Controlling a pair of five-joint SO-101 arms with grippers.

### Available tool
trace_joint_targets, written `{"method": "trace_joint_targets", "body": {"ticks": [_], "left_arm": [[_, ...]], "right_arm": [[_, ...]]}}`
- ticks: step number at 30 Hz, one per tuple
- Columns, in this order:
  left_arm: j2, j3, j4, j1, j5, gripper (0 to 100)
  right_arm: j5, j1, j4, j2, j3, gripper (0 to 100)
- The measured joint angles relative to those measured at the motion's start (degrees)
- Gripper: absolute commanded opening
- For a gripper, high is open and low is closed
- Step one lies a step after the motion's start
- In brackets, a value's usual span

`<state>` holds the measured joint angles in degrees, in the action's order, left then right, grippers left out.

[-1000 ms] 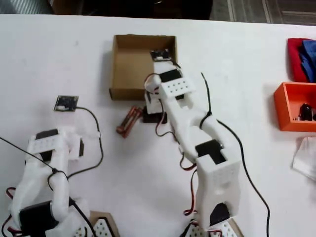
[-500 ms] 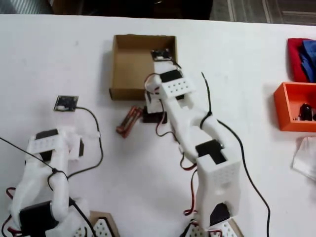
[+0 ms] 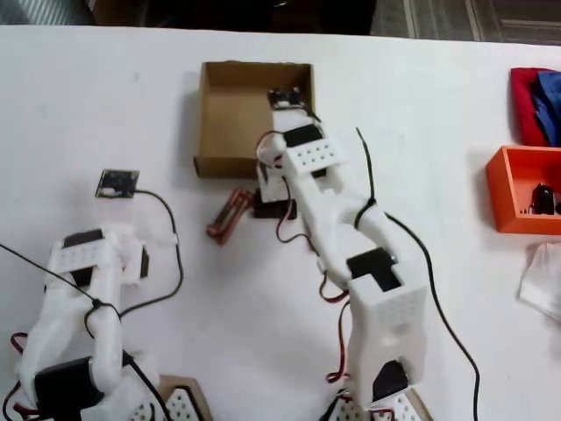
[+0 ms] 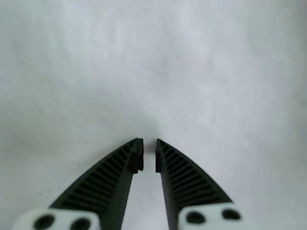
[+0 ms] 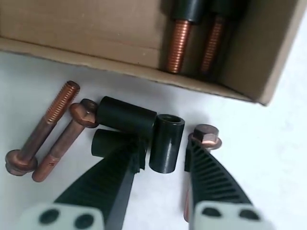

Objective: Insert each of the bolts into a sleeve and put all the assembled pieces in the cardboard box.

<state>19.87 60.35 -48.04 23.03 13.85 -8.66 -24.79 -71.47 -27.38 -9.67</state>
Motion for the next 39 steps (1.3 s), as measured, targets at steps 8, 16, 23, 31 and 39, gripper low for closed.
{"method": "trace_joint_targets", "body": {"ticks": [8,16,23,31,39], "left_arm": [[0.0,0.0,0.0,0.0,0.0,8],[0.0,0.0,0.0,0.0,0.0,8],[0.0,0.0,0.0,0.0,0.0,8],[0.0,0.0,0.0,0.0,0.0,8],[0.0,0.0,0.0,0.0,0.0,8]], "right_arm": [[0.0,0.3,0.5,-3.9,-0.9,12.6],[0.0,0.3,0.5,-4.1,-0.9,12.6],[0.0,-0.1,-2.5,-4.9,0.2,11.1],[0.0,1.1,-1.8,-5.0,0.2,8.1],[0.8,1.1,-0.5,-5.0,0.2,14.2]]}}
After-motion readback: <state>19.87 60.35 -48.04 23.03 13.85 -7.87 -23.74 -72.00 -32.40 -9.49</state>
